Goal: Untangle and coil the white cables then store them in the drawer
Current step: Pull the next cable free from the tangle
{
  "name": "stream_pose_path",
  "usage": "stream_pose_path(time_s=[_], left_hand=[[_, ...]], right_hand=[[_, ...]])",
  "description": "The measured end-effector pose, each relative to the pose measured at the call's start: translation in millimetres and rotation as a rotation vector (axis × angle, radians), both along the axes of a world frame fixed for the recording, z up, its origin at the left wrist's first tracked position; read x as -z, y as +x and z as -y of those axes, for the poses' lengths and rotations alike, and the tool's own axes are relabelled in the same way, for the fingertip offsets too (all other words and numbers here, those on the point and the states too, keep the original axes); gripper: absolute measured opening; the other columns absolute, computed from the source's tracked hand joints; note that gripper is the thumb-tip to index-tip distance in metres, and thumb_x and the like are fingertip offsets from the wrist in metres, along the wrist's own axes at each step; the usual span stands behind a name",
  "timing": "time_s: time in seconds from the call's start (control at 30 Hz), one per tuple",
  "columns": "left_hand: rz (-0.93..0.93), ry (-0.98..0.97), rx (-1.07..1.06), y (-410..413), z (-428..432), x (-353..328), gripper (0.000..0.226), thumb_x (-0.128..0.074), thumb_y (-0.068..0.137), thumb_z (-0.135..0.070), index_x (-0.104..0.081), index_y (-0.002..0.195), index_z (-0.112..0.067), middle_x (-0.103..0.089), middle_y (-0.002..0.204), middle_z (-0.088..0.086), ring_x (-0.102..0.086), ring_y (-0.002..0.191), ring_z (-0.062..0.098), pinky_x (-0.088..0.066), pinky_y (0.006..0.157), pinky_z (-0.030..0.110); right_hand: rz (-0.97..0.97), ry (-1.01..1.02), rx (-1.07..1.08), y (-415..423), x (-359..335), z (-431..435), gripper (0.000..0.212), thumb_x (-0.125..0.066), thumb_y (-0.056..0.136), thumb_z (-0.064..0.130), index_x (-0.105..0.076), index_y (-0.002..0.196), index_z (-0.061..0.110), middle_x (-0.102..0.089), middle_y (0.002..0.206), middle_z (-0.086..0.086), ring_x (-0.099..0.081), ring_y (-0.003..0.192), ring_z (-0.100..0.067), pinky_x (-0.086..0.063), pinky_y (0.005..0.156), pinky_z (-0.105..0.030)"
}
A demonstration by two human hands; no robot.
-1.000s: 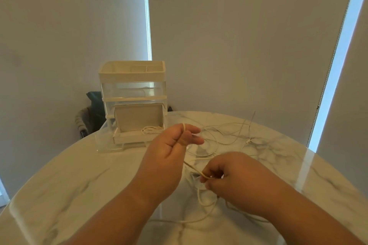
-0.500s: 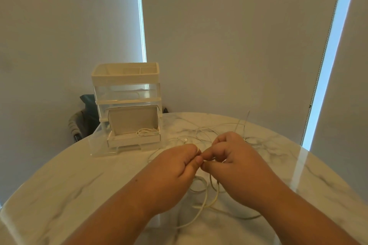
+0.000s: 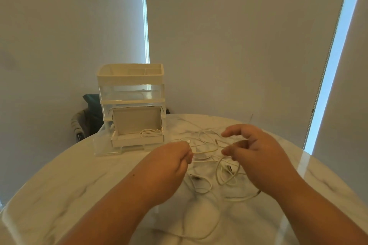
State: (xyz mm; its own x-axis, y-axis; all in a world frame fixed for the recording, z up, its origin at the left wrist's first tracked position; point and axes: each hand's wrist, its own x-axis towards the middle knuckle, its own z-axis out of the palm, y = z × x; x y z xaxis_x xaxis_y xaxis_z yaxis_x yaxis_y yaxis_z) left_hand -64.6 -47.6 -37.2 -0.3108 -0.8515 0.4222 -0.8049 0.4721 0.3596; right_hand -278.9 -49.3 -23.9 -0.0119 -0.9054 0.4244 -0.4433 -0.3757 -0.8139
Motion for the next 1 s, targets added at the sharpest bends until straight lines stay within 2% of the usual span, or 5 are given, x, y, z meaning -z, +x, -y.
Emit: stream_pose_path(time_s=[0.4, 0.67, 0.77, 0.9, 1.0], left_hand=[[0.024, 0.084, -0.004, 1.2, -3.9, -2.6, 0.033, -0.039, 0.099, -0.052, -0.047, 0.080, -0.026, -0.055, 0.077, -0.006, -0.051, 0.070, 0.010, -0.046, 0.067, 0.033], [-0.197, 0.037, -0.025, 4.7, 6.1, 1.9, 0.043, -0.038, 0.100, -0.049, -0.045, 0.070, -0.019, -0.045, 0.064, -0.007, -0.042, 0.059, 0.007, -0.040, 0.061, 0.030], [-0.296, 0.001, -0.027, 3.7, 7.5, 4.8, 0.043, -0.040, 0.100, -0.047, -0.043, 0.069, -0.017, -0.043, 0.062, -0.007, -0.041, 0.057, 0.007, -0.039, 0.059, 0.030], [-0.335, 0.001, -0.015, 0.3, 8.2, 6.6, 0.044, -0.041, 0.100, -0.044, -0.043, 0.069, -0.015, -0.042, 0.060, -0.008, -0.041, 0.056, 0.005, -0.035, 0.055, 0.022], [-0.321, 0.008, 0.042, -2.9, 5.1, 6.1, 0.043, -0.043, 0.101, -0.041, -0.046, 0.071, -0.011, -0.042, 0.060, -0.009, -0.042, 0.058, 0.004, -0.035, 0.057, 0.020]], right_hand=[[0.169, 0.007, -0.026, -6.1, 12.4, 18.8, 0.017, -0.070, 0.089, 0.009, -0.075, 0.087, 0.025, -0.069, 0.069, 0.011, -0.054, 0.052, -0.002, -0.044, 0.058, -0.021], [0.815, 0.352, -0.546, -6.9, 6.6, 17.7, 0.017, -0.069, 0.073, 0.015, -0.074, 0.088, 0.007, -0.067, 0.081, -0.017, -0.050, 0.045, -0.016, -0.048, 0.047, -0.028], [0.869, 0.401, -0.812, -13.9, 10.3, 21.3, 0.049, -0.079, 0.066, 0.027, -0.073, 0.110, 0.006, -0.068, 0.103, -0.024, -0.064, 0.067, -0.027, -0.051, 0.066, -0.037], [1.047, 0.393, -1.114, -14.5, 10.4, 23.0, 0.054, -0.043, 0.089, 0.010, -0.047, 0.141, -0.004, -0.048, 0.143, -0.032, -0.063, 0.115, -0.038, -0.048, 0.098, -0.044], [1.022, 0.291, -0.912, -11.8, 8.3, 18.9, 0.068, -0.091, 0.046, -0.001, -0.075, 0.112, 0.008, -0.068, 0.125, -0.020, -0.076, 0.085, -0.023, -0.061, 0.058, -0.028]])
